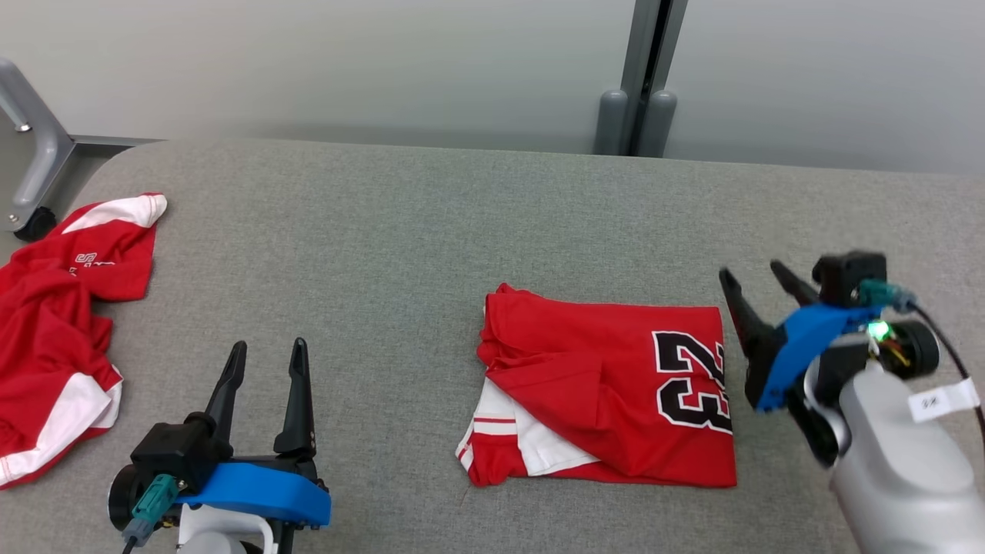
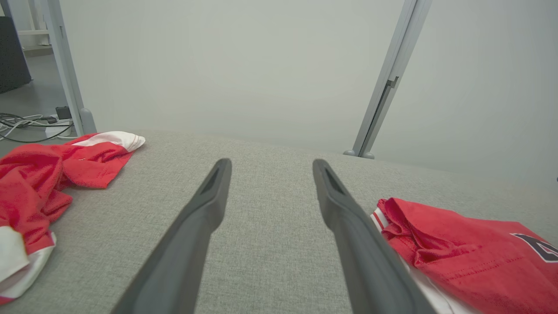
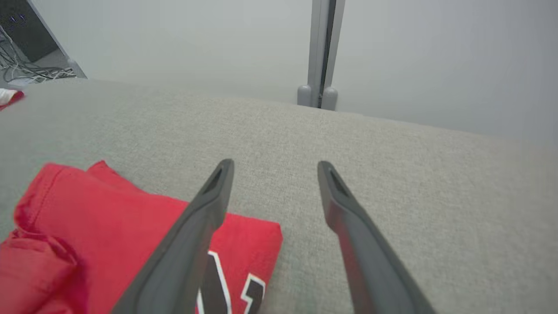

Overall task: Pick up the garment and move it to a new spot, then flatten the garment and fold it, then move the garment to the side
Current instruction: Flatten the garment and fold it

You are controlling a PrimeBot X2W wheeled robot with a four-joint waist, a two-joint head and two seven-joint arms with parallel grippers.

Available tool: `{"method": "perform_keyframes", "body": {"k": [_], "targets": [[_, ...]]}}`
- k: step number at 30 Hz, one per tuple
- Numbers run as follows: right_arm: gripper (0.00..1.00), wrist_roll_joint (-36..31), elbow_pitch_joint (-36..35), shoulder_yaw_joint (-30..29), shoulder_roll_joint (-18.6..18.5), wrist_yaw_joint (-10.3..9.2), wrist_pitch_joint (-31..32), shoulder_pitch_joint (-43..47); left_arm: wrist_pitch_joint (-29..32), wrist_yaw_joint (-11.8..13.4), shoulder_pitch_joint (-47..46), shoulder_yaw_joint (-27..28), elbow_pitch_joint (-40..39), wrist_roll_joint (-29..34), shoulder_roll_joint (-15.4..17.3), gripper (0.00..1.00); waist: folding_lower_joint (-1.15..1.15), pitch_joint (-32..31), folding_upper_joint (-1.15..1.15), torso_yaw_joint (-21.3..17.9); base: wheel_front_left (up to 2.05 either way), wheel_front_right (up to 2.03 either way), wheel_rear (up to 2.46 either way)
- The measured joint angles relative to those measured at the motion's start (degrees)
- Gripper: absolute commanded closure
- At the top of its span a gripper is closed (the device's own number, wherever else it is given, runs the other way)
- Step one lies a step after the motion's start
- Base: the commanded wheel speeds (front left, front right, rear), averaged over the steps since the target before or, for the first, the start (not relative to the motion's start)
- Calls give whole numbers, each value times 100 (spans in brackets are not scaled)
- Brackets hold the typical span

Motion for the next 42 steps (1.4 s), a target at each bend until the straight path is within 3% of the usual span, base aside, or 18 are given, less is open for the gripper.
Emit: {"method": "perform_keyframes", "body": {"k": [3, 4, 5, 6, 10, 17, 21, 23, 28, 29, 30, 34, 42], "targets": [[0, -711, -127, -393, 124, 0, 234, 456, 18, 3, 25, 2, -26, -8, 29, 0, 0, -3, 0, -41, 0, 0, 0], [51, -955, -213, -421, 211, 0, 330, 611, 24, 3, 25, 0, -35, -8, 45, 0, 0, 1, 0, -48, 0, 0, 0], [93, -1111, -321, -465, 350, 0, 398, 767, 36, 3, 24, 5, -44, -8, 68, 0, 0, 9, 0, -59, 0, 0, 0], [100, -1276, -445, -434, 480, 0, 477, 910, 44, 5, 21, 7, -60, -8, 85, 0, 0, 14, 0, -69, 0, 0, 0], [100, -1671, -961, -88, 850, 1, 740, 1357, 86, 40, -3, 12, -141, -5, 151, 0, 0, 42, 0, -83, 0, 0, 0], [100, -1760, -1646, 904, 957, 1, 1195, 1697, 116, 55, -48, 18, -221, -27, 201, 0, 0, 78, 0, -49, 0, 0, 0], [100, -1010, -2100, 2107, 973, 0, 1339, 1767, 119, 65, -48, -13, -231, -42, 176, 0, 0, 102, 0, -3, 0, 0, 0], [100, -294, -2332, 2614, 996, 1, 1481, 1858, 119, 66, -48, -27, -230, -49, 169, 0, 0, 118, 0, 9, 0, 0, 0], [100, 590, -2781, 3114, 992, 1, 1535, 1881, 118, 75, -61, -7, -230, -91, 176, 0, 0, 172, 0, 16, 0, 0, 0], [37, 617, -2835, 3076, 994, 1, 1456, 1861, 116, 85, -60, -1, -227, -91, 179, 0, 0, 173, 1, 12, 0, 0, 0], [0, 616, -2873, 2995, 992, 1, 1373, 1846, 115, 100, -60, 4, -229, -92, 180, 0, 0, 170, 1, 7, 0, 0, 0], [0, 592, -3065, 2260, 993, 1, 856, 1881, 109, 119, -50, 34, -220, -107, 214, 0, 0, 118, 1, -37, 0, 0, 0], [0, -278, -3601, -305, 988, 0, 87, 2573, 81, 190, 102, 70, -241, -144, 252, 0, 0, -110, 1, -235, 0, 0, 0]]}}
